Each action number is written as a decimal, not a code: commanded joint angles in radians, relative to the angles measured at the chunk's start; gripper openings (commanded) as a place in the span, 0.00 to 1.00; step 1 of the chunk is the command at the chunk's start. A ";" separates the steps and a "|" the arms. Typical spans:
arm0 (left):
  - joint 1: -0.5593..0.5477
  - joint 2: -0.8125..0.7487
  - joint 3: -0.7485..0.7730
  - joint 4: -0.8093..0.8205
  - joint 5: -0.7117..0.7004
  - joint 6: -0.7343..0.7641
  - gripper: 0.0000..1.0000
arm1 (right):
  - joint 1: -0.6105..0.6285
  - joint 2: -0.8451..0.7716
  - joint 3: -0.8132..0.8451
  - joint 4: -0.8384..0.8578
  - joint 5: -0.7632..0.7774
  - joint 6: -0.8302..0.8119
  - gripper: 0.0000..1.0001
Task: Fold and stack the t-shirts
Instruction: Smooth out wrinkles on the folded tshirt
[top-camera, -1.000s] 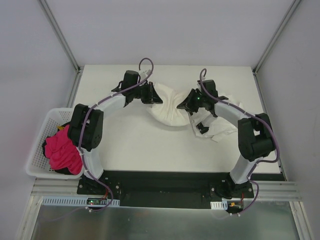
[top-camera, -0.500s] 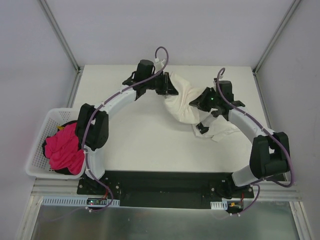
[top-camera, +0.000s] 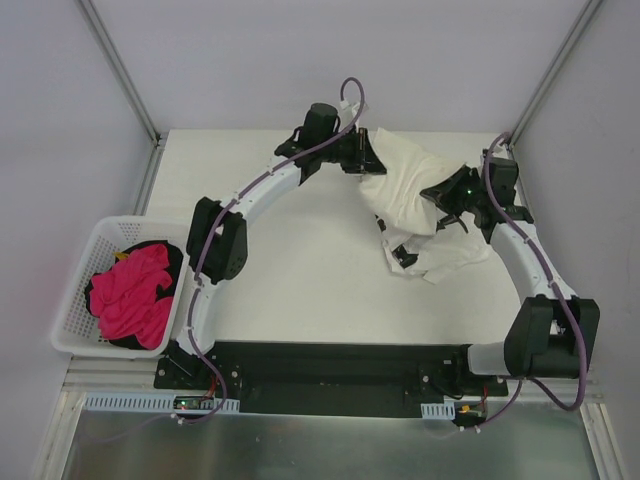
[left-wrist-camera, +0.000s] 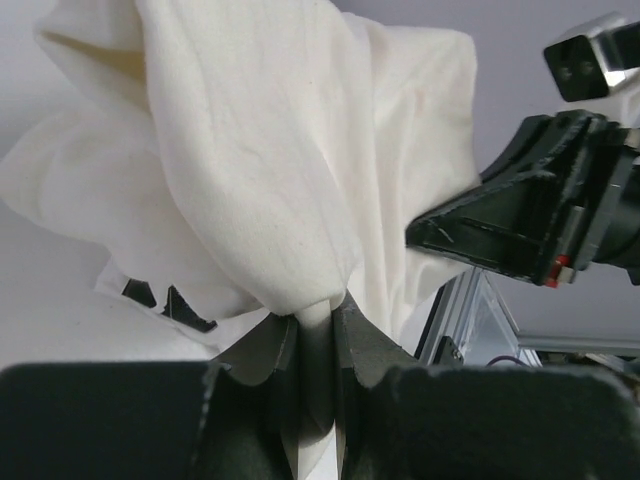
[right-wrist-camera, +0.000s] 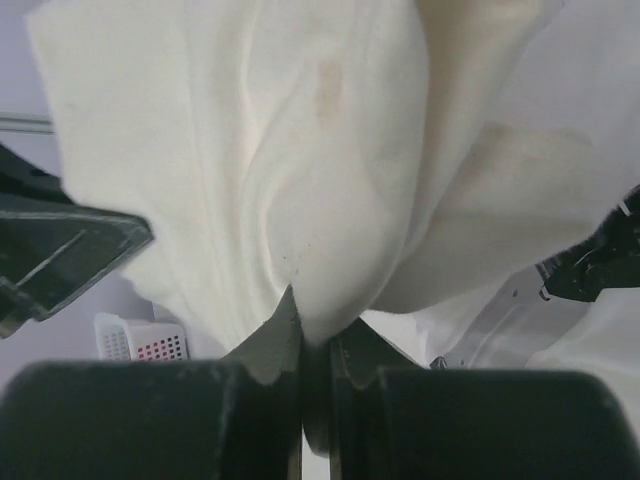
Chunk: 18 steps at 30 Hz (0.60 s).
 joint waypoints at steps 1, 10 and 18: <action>-0.035 0.033 0.089 0.026 0.031 -0.043 0.00 | -0.036 -0.111 -0.005 -0.008 -0.036 -0.019 0.01; -0.081 0.118 0.131 0.037 0.031 -0.059 0.00 | -0.102 -0.252 -0.113 -0.034 -0.052 -0.032 0.01; -0.114 0.204 0.168 0.091 0.061 -0.102 0.00 | -0.130 -0.310 -0.199 -0.039 -0.050 -0.042 0.01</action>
